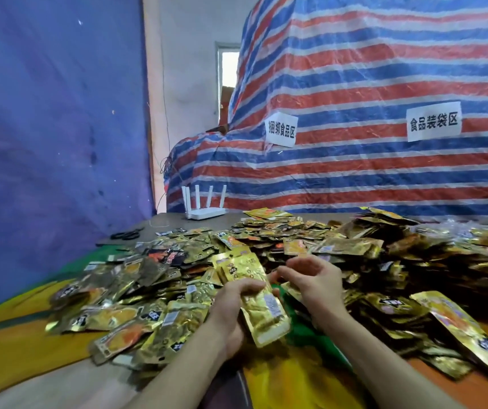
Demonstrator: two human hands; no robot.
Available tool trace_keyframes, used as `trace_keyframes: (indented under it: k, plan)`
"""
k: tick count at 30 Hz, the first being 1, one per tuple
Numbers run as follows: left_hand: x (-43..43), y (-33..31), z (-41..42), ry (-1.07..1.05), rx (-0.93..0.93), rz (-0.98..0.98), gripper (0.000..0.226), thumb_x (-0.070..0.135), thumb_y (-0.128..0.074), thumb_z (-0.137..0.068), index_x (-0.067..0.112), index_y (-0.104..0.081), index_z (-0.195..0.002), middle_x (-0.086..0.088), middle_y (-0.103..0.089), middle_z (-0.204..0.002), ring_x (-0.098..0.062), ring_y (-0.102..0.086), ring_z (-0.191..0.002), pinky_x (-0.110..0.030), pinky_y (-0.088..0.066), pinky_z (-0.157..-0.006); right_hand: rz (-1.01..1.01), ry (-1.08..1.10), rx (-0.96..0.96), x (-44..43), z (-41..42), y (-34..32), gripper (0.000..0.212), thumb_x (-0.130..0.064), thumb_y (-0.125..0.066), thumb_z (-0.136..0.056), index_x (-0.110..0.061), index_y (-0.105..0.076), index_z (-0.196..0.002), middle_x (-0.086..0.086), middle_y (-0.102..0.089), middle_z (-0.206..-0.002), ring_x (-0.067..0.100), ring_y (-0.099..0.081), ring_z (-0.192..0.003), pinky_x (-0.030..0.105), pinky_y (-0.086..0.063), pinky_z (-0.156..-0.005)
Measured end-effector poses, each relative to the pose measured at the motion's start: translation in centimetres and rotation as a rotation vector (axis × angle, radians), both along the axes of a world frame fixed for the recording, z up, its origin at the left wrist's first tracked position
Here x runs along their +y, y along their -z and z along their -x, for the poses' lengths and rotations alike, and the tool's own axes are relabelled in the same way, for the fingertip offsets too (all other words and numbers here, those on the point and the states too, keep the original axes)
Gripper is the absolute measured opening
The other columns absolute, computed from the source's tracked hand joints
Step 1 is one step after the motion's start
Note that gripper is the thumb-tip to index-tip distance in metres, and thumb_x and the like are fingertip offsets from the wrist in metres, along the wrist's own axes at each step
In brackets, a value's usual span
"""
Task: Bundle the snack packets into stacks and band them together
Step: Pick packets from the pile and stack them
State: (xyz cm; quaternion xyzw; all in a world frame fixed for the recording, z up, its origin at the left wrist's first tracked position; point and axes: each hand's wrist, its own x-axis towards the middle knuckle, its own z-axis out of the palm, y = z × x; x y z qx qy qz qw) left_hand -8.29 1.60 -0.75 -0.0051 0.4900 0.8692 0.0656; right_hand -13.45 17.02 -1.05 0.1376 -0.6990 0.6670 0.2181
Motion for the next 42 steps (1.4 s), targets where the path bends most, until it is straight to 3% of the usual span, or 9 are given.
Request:
trace_keyframes:
  k: [4, 11, 13, 18, 21, 27, 32, 37, 42]
  plan:
    - [0.1, 0.5, 0.5, 0.054, -0.022, 0.030, 0.021, 0.006, -0.063, -0.066, 0.005, -0.081, -0.077, -0.017, -0.071, -0.082, -0.028, -0.070, -0.068, -0.041, -0.058, -0.078, -0.123, 0.031, 0.036, 0.6, 0.3, 0.5, 0.017, -0.014, -0.088, -0.076, -0.022, -0.075, -0.084, -0.001, -0.076, -0.081, 0.013, -0.074, -0.081, 0.038, -0.062, -0.081]
    - [-0.5, 0.8, 1.1, 0.109, 0.126, -0.259, 0.025, 0.000, -0.058, -0.075, 0.003, -0.078, -0.089, -0.015, -0.068, -0.091, -0.031, -0.068, -0.076, -0.051, -0.052, -0.087, -0.584, -0.119, 0.057, 1.3, -1.2, -1.1, 0.009, -0.024, -0.070, -0.095, -0.020, -0.077, -0.098, -0.007, -0.072, -0.086, 0.003, -0.066, -0.079, 0.023, -0.053, -0.074]
    - [-0.5, 0.7, 0.9, 0.138, 0.144, -0.277, 0.025, 0.001, -0.059, -0.072, 0.004, -0.078, -0.088, -0.013, -0.068, -0.088, -0.030, -0.068, -0.074, -0.050, -0.053, -0.084, -0.420, -0.219, -0.027, 1.5, -1.5, -1.3, 0.015, -0.020, -0.064, -0.099, -0.012, -0.073, -0.089, -0.001, -0.068, -0.078, 0.006, -0.061, -0.073, 0.023, -0.049, -0.070]
    - [-0.3, 0.3, 0.4, 0.185, 0.167, -0.225, 0.039, 0.002, -0.060, -0.072, 0.003, -0.065, -0.110, -0.016, -0.064, -0.089, -0.032, -0.065, -0.077, -0.047, -0.056, -0.078, 0.559, -0.767, -0.351, 1.9, -2.3, -2.5, 0.017, -0.010, -0.050, -0.085, -0.008, -0.057, -0.070, 0.008, -0.055, -0.070, 0.024, -0.057, -0.070, 0.036, -0.048, -0.084]
    - [0.0, 0.3, -0.1, 0.286, 0.144, -0.193, 0.033, 0.001, -0.065, -0.069, -0.001, -0.070, -0.101, -0.018, -0.064, -0.086, -0.034, -0.067, -0.077, -0.046, -0.059, -0.073, 0.811, -0.852, -0.365, 1.7, -2.6, -2.8, 0.011, -0.005, -0.044, -0.078, -0.006, -0.053, -0.084, 0.002, -0.041, -0.061, 0.020, -0.050, -0.056, 0.039, -0.049, -0.085]
    - [-0.3, 0.3, 0.3, 0.245, 0.148, -0.198, 0.039, -0.001, -0.064, -0.069, 0.003, -0.064, -0.108, -0.013, -0.063, -0.092, -0.030, -0.065, -0.081, -0.046, -0.056, -0.079, 0.525, -0.677, -0.283, 1.5, -1.9, -2.7, 0.031, 0.004, -0.051, -0.090, -0.003, -0.067, -0.116, 0.008, -0.077, -0.101, 0.011, -0.049, -0.049, 0.033, -0.062, -0.073]
    - [-0.4, 0.4, 0.8, 0.207, 0.149, -0.220, 0.039, 0.003, -0.064, -0.069, 0.004, -0.069, -0.107, -0.014, -0.067, -0.094, -0.031, -0.067, -0.078, -0.049, -0.057, -0.079, 0.537, -0.729, -0.237, 1.3, -2.1, -2.3, 0.040, -0.002, -0.064, -0.081, -0.004, -0.066, -0.121, 0.013, -0.074, -0.117, 0.007, -0.055, -0.046, 0.028, -0.060, -0.064]
    - [-0.1, 0.5, 0.9, 0.146, -0.002, -0.063, 0.016, 0.005, -0.062, -0.070, 0.001, -0.077, -0.072, -0.018, -0.070, -0.082, -0.034, -0.070, -0.068, -0.045, -0.060, -0.071, 0.302, -0.610, -0.256, 1.6, -2.0, -2.1, 0.053, -0.006, -0.074, -0.074, -0.003, -0.064, -0.126, 0.017, -0.074, -0.116, 0.029, -0.075, -0.066, 0.035, -0.062, -0.058]
    - [0.2, 0.3, 1.2, -0.188, -0.069, -0.041, 0.020, 0.002, -0.056, -0.086, 0.001, -0.073, -0.096, -0.019, -0.070, -0.092, -0.032, -0.066, -0.075, -0.049, -0.054, -0.087, 0.126, -0.424, -0.222, 1.8, -1.7, -1.7, 0.072, -0.014, -0.086, -0.063, -0.003, -0.064, -0.130, 0.017, -0.072, -0.119, 0.039, -0.076, -0.088, 0.036, -0.062, -0.061]
